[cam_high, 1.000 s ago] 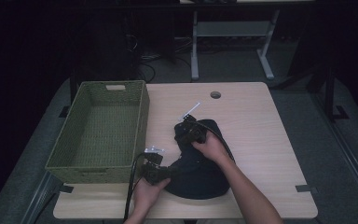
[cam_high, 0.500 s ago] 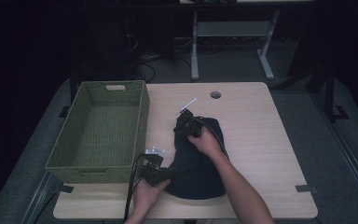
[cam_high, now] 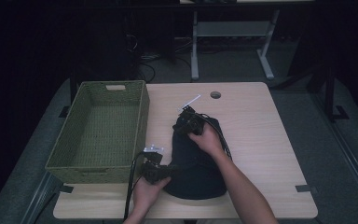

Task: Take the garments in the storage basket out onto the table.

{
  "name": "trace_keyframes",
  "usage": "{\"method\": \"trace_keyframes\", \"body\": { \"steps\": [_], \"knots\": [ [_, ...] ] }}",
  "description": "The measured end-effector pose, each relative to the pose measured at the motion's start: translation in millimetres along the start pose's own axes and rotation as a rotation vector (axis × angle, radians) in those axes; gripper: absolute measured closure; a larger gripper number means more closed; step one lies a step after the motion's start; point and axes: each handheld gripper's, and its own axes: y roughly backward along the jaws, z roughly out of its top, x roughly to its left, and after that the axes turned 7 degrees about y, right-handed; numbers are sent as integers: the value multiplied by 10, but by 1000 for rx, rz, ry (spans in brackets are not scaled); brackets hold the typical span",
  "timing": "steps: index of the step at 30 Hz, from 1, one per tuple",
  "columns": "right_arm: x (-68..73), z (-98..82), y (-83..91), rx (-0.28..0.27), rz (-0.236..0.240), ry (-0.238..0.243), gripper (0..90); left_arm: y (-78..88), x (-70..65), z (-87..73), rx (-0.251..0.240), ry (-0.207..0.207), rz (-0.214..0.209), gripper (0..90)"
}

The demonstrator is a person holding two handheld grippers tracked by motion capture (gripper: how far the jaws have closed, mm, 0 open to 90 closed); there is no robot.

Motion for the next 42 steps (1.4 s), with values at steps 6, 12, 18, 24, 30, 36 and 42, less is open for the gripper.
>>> {"method": "trace_keyframes", "body": {
  "steps": [6, 12, 18, 24, 30, 36, 42],
  "knots": [
    [6, -138, 246, -49, 59, 2, 806, 10, -37, 133, -36, -11, 11, 798],
    [77, -203, 224, -4, 73, 37, 826, -72, 72, 121, 8, 16, 41, 806],
    [88, -252, 262, -21, 94, 36, 807, -62, 72, 84, 17, 16, 40, 807],
    [98, -461, 482, -69, 131, 31, 785, -45, 35, 76, 15, 21, 15, 791],
    [18, -650, 615, -88, 147, -3, 778, -25, -25, 202, -9, 6, 8, 791],
    [-65, -834, 677, -99, 163, -44, 768, -105, -47, 383, -11, 8, 7, 790],
    [-125, -1023, 710, -96, 157, -72, 754, -187, -28, 466, 3, -6, 35, 782]
  ]
}}
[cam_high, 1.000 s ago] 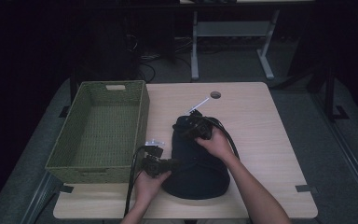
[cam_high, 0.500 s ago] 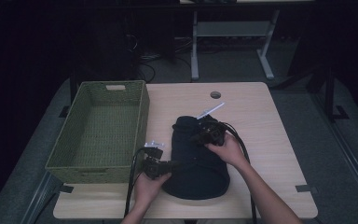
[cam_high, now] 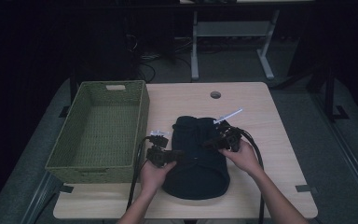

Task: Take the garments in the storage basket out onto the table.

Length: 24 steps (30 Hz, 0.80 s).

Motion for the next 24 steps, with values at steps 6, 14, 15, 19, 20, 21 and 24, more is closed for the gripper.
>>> {"method": "trace_keyframes", "body": {
  "steps": [6, 14, 15, 19, 20, 21, 24],
  "knots": [
    [-29, -220, 26, 21, -18, -7, 755, -88, 23, 43, 29, -5, 33, 775],
    [26, -348, 8, 38, -28, 13, 754, -166, 28, -4, 99, -31, 68, 756],
    [31, -361, 10, 38, -29, 18, 754, -167, 19, -10, 101, -37, 71, 756],
    [49, -421, 30, 47, -31, 23, 755, -155, -3, -47, 117, -48, 65, 756],
    [49, -421, 30, 47, -31, 23, 755, -155, -3, -47, 117, -48, 65, 757],
    [50, -460, 38, 59, -29, 24, 754, -139, -14, -79, 123, -57, 63, 756],
    [68, -523, 64, 47, -20, 24, 755, -121, -36, -135, 124, -57, 47, 757]
  ]
}}
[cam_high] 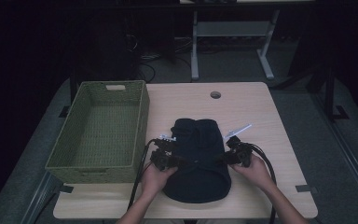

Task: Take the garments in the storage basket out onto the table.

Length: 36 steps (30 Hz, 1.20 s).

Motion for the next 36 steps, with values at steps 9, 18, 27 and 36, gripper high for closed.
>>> {"method": "trace_keyframes", "body": {
  "steps": [9, 18, 27, 36],
  "knots": [
    [100, -124, 49, -5, 9, 23, 759, 29, -93, -120, 30, -21, -30, 754],
    [118, -114, 131, -11, 8, 28, 745, 91, -132, -54, -5, -26, -64, 749],
    [-94, 334, 201, -138, -37, -34, 759, 0, -21, 203, -50, 13, -41, 749],
    [-161, 608, -282, -59, -65, -28, 765, -179, 32, 224, 6, 27, -29, 739]
  ]
}}
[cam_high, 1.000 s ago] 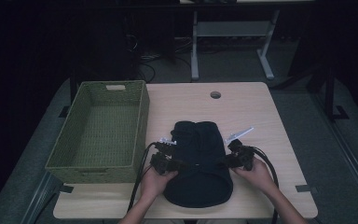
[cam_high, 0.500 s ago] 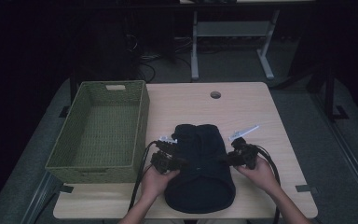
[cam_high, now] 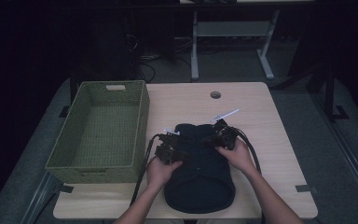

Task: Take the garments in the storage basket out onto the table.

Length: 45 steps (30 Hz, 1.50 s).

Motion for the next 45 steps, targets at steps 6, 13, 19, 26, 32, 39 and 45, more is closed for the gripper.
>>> {"method": "trace_keyframes", "body": {
  "steps": [6, 13, 19, 26, 32, 39, 45],
  "knots": [
    [-39, -42, -76, 16, 5, -20, 806, 5, -8, -11, 2, -1, 2, 738],
    [38, -118, -34, 35, 19, 8, 818, 44, -65, -122, 14, -18, -10, 737],
    [83, -182, 59, 64, 38, 25, 782, 114, -133, -110, -1, -35, -31, 730],
    [155, -189, 280, 0, 76, 35, 783, 190, -106, 113, -94, -30, -30, 729],
    [241, -307, 151, 57, 84, 87, 779, 12, 16, 172, -70, 7, 0, 726],
    [240, -360, 129, 56, 76, 120, 789, -45, 11, 113, -16, 16, 13, 729],
    [245, -425, 187, 74, 110, 122, 790, -12, -80, 53, 7, -17, -7, 723]
  ]
}}
